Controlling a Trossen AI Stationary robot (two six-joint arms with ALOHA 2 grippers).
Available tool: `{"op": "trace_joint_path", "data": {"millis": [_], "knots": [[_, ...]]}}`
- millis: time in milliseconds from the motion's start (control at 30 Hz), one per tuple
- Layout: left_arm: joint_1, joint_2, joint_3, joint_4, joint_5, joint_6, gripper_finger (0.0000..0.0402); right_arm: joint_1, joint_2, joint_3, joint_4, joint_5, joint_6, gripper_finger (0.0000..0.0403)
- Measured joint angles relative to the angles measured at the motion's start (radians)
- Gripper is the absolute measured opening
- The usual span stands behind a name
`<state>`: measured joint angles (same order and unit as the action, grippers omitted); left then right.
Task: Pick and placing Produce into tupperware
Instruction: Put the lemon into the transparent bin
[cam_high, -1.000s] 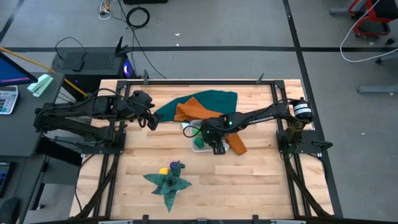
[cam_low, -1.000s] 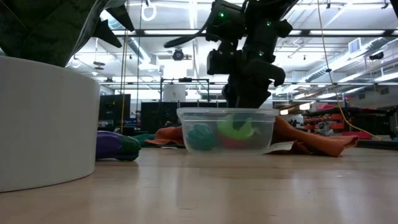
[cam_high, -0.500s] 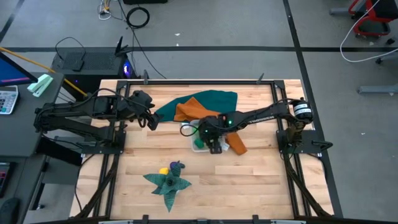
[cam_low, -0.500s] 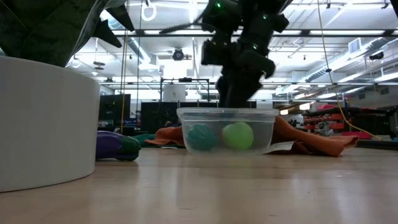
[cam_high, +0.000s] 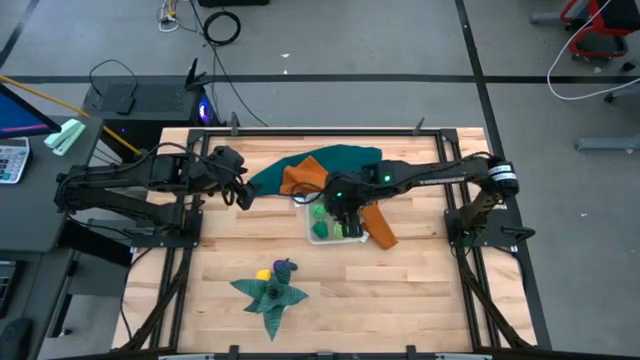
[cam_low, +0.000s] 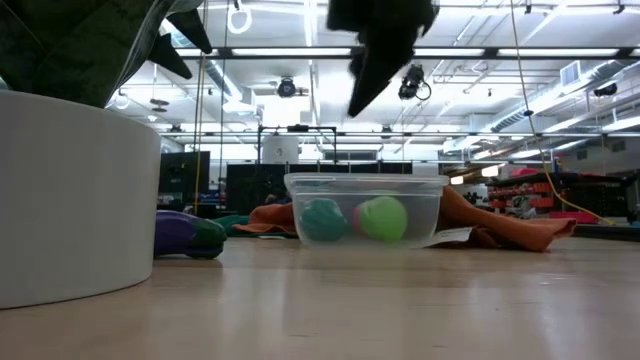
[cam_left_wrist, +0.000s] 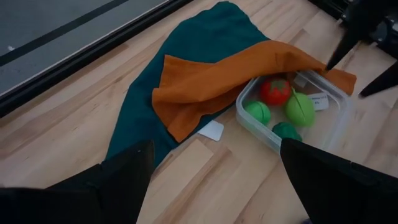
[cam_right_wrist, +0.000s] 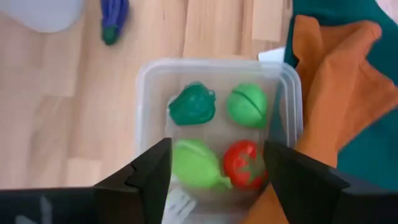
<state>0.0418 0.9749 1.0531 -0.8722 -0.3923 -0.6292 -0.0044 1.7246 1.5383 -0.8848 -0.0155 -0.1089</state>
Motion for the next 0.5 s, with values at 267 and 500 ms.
{"op": "trace_joint_path", "data": {"millis": [267,500], "knots": [[0.0,0.0,0.0,-0.051,0.039,-0.02,0.0355,0.007,-0.118,0.0,-0.165,-0.043,0.119,0.019],[0.0,0.0,0.0,-0.089,0.049,-0.022,0.0355,0.037,-0.214,-0.058,-0.24,-0.045,0.251,0.0195]]}}
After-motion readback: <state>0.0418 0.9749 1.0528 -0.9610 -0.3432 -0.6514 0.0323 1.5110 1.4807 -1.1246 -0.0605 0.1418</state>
